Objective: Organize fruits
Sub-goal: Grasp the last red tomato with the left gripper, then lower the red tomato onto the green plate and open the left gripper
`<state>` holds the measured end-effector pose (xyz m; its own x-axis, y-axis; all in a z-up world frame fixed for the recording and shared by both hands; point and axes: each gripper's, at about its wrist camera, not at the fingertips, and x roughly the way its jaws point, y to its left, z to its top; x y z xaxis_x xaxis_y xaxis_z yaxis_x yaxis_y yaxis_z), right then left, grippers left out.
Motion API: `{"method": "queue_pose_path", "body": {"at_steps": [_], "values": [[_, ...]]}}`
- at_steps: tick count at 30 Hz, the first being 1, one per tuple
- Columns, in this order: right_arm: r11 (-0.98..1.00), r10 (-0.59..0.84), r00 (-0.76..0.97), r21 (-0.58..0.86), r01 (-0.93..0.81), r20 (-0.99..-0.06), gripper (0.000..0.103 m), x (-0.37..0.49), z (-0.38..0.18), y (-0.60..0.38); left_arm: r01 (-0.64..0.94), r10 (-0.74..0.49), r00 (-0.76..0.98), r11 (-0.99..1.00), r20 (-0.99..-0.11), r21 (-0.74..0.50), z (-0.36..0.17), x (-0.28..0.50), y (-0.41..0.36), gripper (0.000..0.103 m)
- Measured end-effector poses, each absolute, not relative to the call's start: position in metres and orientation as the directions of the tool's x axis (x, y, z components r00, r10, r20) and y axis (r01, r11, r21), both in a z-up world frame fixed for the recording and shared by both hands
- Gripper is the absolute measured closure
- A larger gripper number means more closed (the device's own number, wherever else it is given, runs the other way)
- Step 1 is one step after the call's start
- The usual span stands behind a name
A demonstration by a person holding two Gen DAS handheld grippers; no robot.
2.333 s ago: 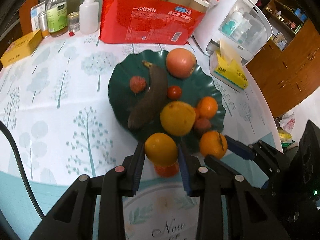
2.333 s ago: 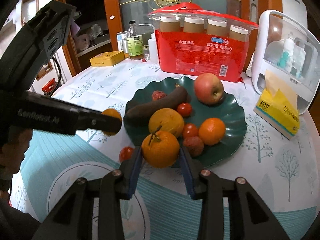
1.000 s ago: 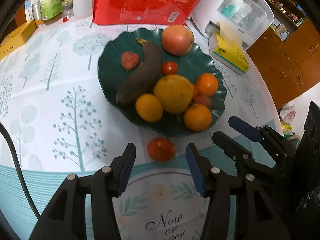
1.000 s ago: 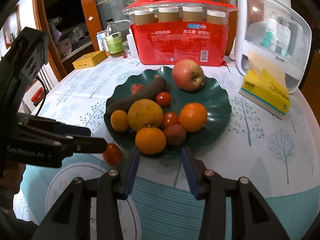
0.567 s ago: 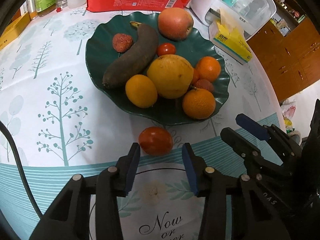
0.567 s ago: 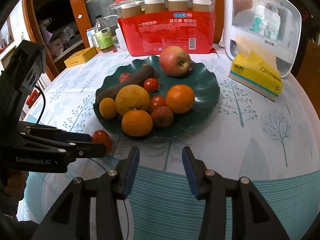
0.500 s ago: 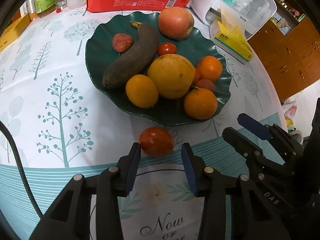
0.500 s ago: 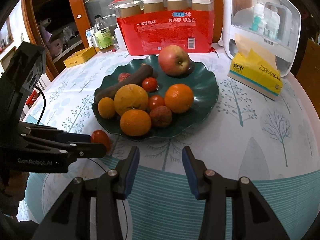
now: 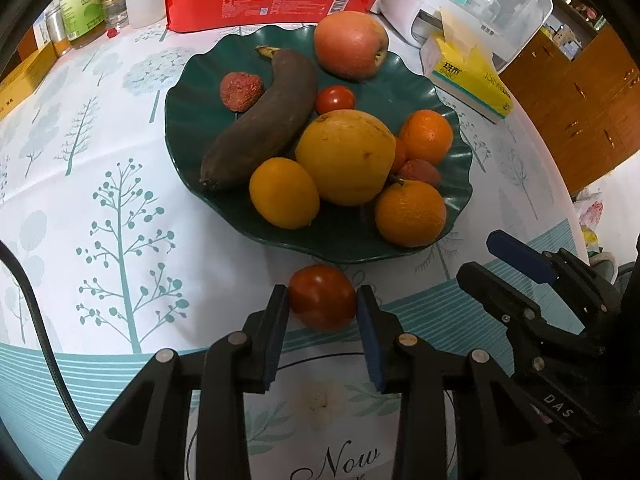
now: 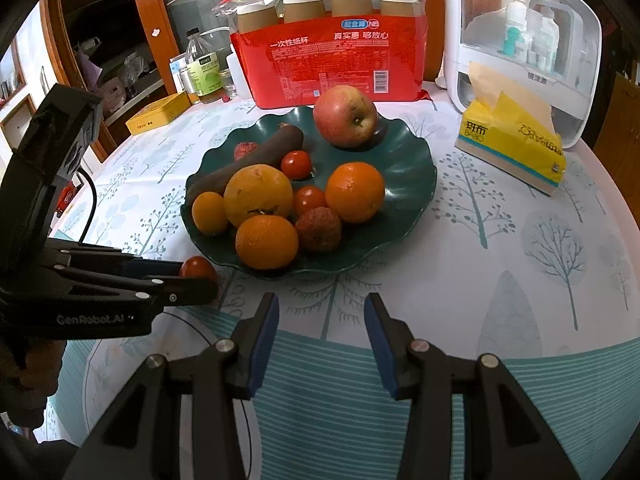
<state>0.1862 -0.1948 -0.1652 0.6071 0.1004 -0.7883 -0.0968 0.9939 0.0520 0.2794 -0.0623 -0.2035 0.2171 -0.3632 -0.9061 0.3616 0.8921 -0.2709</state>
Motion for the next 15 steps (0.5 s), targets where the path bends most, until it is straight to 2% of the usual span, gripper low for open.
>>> {"method": "queue_pose_path", "body": {"at_steps": [6,15], "values": [[0.994,0.098,0.608,0.052,-0.093,-0.788,0.058,0.185,-0.165,-0.196,0.365,-0.366,0.219,0.89,-0.904,-0.272,-0.197,0.277,-0.06,0.071],[0.993,0.11,0.614,0.06,-0.1,-0.782,0.058,0.182,-0.162,-0.195,0.392,-0.409,0.285,0.875,-0.867,-0.284,-0.151,0.28,-0.056,0.071]]}}
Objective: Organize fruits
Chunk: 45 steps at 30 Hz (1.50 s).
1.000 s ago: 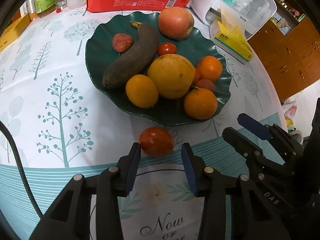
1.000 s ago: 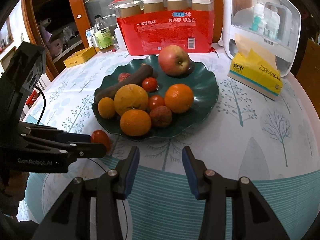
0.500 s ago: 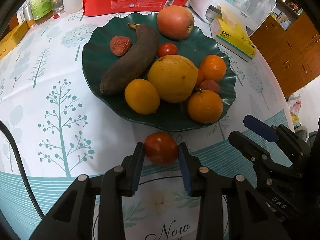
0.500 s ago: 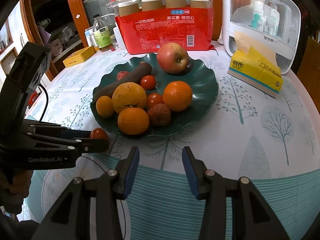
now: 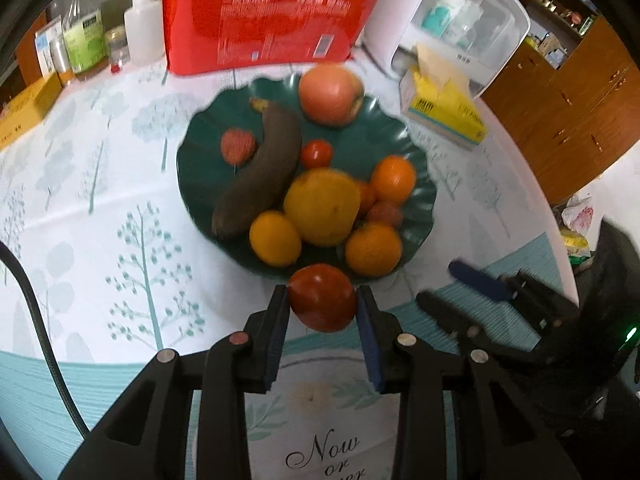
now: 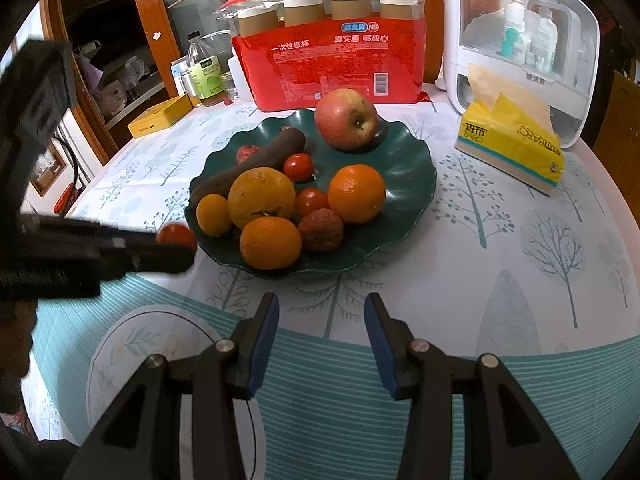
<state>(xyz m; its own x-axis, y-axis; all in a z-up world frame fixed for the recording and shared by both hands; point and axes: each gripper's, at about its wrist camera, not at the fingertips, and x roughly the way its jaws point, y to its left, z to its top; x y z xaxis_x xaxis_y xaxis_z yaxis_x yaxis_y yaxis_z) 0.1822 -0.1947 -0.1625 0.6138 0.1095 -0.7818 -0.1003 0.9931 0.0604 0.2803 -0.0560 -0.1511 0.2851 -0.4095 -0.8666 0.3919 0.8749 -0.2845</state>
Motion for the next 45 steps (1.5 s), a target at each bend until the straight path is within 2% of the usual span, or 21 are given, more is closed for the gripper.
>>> {"method": "queue_pose_path", "body": {"at_steps": [9,22,24,26,30,32,40,45], "values": [[0.991,0.128,0.602,0.079,-0.107,-0.788,0.058,0.173,-0.162,-0.194,0.406,-0.442,0.341,0.866,-0.83,-0.294,-0.127,0.31,-0.07,0.071],[0.993,0.119,0.576,0.094,-0.073,-0.809,0.058,0.179,-0.17,-0.209,0.398,-0.457,0.334,0.861,-0.824,-0.316,-0.14,0.346,-0.094,0.07],[0.993,0.115,0.576,0.096,-0.063,-0.809,0.058,0.18,-0.17,-0.21,0.399,-0.458,0.337,0.861,-0.823,-0.316,-0.139,0.345,-0.094,0.065],[0.994,0.112,0.579,0.098,-0.055,-0.808,0.058,0.179,-0.169,-0.211,0.396,-0.46,0.343,0.862,-0.819,-0.318,-0.138,0.342,-0.091,0.053],[0.994,0.112,0.583,0.101,-0.051,-0.804,0.058,0.176,-0.166,-0.208,0.373,-0.447,0.344,0.872,-0.826,-0.317,-0.136,0.332,-0.082,0.049],[0.993,0.115,0.587,0.099,-0.059,-0.802,0.058,0.173,-0.163,-0.205,0.354,-0.438,0.345,0.88,-0.83,-0.318,-0.135,0.324,-0.075,0.041],[0.993,0.115,0.595,0.09,-0.071,-0.796,0.055,0.144,-0.146,-0.189,0.251,-0.405,0.342,0.909,-0.848,-0.333,-0.133,0.264,-0.031,0.034],[0.994,0.107,0.59,0.092,-0.056,-0.8,0.051,0.114,-0.136,-0.181,0.195,-0.377,0.349,0.925,-0.858,-0.327,-0.127,0.217,-0.004,0.026]]}}
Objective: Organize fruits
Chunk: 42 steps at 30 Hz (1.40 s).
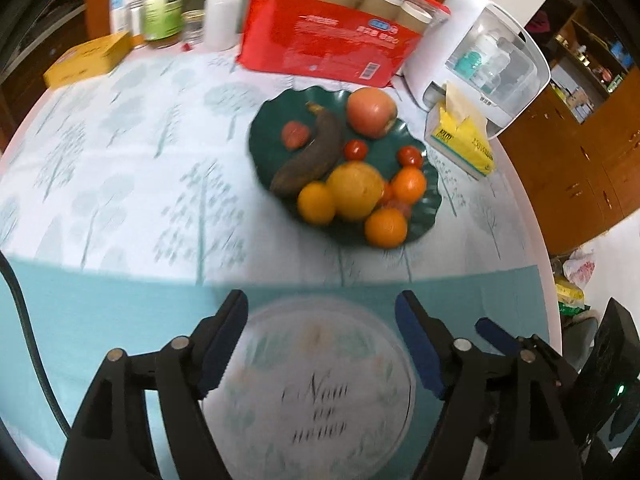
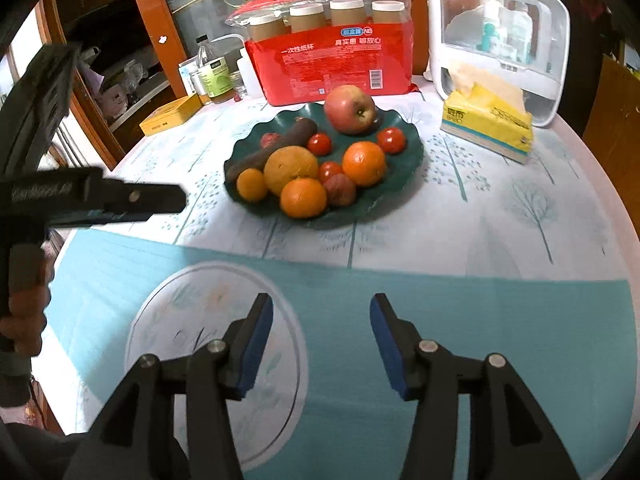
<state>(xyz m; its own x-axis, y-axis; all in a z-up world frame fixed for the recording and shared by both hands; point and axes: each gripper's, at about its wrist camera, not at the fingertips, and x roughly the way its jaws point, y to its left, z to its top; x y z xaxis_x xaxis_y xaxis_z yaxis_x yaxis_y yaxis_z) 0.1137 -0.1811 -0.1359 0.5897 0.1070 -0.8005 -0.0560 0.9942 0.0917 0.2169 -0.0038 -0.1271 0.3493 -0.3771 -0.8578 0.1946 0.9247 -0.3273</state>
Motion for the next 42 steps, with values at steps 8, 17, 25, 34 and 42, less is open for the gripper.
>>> {"method": "queue_pose_path", "body": {"at_steps": [8,17,25,34,42], "values": [[0.993,0.108,0.572,0.109,-0.033,-0.813,0.034,0.054,-0.115,-0.171,0.097,-0.321,0.405,0.946,-0.856,-0.309,-0.107,0.14,0.036,0.009],[0.997,0.046,0.535,0.076,0.034,-0.844,0.022,-0.005,-0.086,-0.156,0.078,-0.227,0.458,0.973,-0.86,-0.215,-0.072,0.066,0.06,0.001],[0.988,0.059,0.506,0.123,0.094,-0.861,0.013,-0.04,-0.047,-0.138,0.106,-0.19,0.533,0.982,-0.825,-0.158,-0.018,0.025,0.075,0.001],[0.991,0.018,0.591,0.093,0.097,-0.806,0.008,-0.077,-0.005,-0.094,0.102,-0.165,0.588,0.986,-0.792,-0.13,0.013,0.0,0.095,0.001],[0.993,-0.014,0.615,0.063,0.103,-0.788,0.0,-0.088,-0.002,-0.072,0.097,-0.134,0.639,0.991,-0.758,-0.093,0.021,-0.013,0.102,0.001]]}}
